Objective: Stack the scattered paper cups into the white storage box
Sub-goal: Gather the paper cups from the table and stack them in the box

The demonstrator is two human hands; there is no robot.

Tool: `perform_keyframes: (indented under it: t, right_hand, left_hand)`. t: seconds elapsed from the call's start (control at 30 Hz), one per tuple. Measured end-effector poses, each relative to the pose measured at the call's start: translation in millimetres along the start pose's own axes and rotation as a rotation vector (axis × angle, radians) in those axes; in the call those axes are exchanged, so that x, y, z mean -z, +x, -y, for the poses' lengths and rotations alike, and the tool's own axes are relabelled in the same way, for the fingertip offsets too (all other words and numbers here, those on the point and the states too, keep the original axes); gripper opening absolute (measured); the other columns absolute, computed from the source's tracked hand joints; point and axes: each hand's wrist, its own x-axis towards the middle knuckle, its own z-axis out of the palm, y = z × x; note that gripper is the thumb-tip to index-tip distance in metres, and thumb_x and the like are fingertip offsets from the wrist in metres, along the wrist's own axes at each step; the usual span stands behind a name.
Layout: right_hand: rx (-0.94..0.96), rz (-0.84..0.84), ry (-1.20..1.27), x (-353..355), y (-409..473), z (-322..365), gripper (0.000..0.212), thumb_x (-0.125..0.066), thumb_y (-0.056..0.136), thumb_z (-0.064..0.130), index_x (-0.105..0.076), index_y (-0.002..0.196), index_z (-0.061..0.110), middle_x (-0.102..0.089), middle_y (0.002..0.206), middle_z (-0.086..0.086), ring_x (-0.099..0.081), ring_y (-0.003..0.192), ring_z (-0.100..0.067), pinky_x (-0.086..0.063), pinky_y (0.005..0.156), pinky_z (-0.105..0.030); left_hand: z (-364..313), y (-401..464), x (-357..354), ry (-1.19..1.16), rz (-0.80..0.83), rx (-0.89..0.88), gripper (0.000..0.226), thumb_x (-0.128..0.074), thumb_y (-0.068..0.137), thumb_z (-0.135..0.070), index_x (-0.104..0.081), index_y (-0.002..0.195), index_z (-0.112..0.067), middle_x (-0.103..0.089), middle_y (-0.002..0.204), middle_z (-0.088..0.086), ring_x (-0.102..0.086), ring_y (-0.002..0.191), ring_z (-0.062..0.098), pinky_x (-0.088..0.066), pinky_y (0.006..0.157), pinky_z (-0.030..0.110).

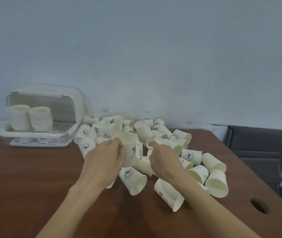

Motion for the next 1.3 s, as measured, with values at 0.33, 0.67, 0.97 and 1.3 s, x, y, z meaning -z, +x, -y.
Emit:
perform_keyframes:
  t: [0.33, 0.67, 0.97, 1.3]
  right_hand:
    - [-0.115, 0.008, -0.009, 15.7, 6.6, -55.7, 0.048, -0.04, 0.088, 0.011, -0.046, 0.135, 0.018, -0.066, 0.094, -0.007, -0.055, 0.095, -0.033, -0.047, 0.074, -0.04]
    - [-0.228, 0.06, -0.008, 18.3, 2.9, -99.2, 0.048, -0.039, 0.088, 0.007, -0.048, 0.133, 0.018, -0.065, 0.103, -0.009, -0.056, 0.098, -0.031, -0.043, 0.077, -0.039]
    - [-0.255, 0.043, 0.024, 5.6, 41.5, -120.5, 0.049, -0.039, 0.086, 0.009, -0.052, 0.132, 0.019, -0.068, 0.09, -0.006, -0.057, 0.095, -0.028, -0.047, 0.077, -0.037]
    - [-0.193, 0.02, 0.075, -16.7, 92.8, -106.0, 0.045, -0.04, 0.086, 0.005, -0.055, 0.128, 0.016, -0.057, 0.063, 0.003, -0.052, 0.084, -0.021, -0.046, 0.079, -0.04]
  left_hand:
    - [-39.5, 22.8, -36.8, -0.065, -0.02, -0.086, 0.018, -0.042, 0.097, -0.032, -0.048, 0.084, -0.02, -0.053, 0.073, -0.006, -0.053, 0.073, 0.022, -0.043, 0.064, 0.037]
    - [-59.5, 44.0, -63.7, -0.145, -0.038, -0.039, 0.015, -0.047, 0.095, -0.029, -0.054, 0.085, -0.019, -0.052, 0.07, -0.006, -0.052, 0.066, 0.021, -0.046, 0.061, 0.039]
    - [-48.9, 92.5, -78.1, -0.155, -0.037, 0.002, 0.018, -0.042, 0.096, -0.032, -0.054, 0.089, -0.021, -0.058, 0.077, -0.006, -0.055, 0.076, 0.022, -0.047, 0.066, 0.039]
    - [-17.3, 137.4, -87.7, -0.184, -0.12, 0.073, 0.019, -0.044, 0.095, -0.033, -0.053, 0.087, -0.019, -0.061, 0.076, -0.001, -0.056, 0.076, 0.027, -0.047, 0.068, 0.043]
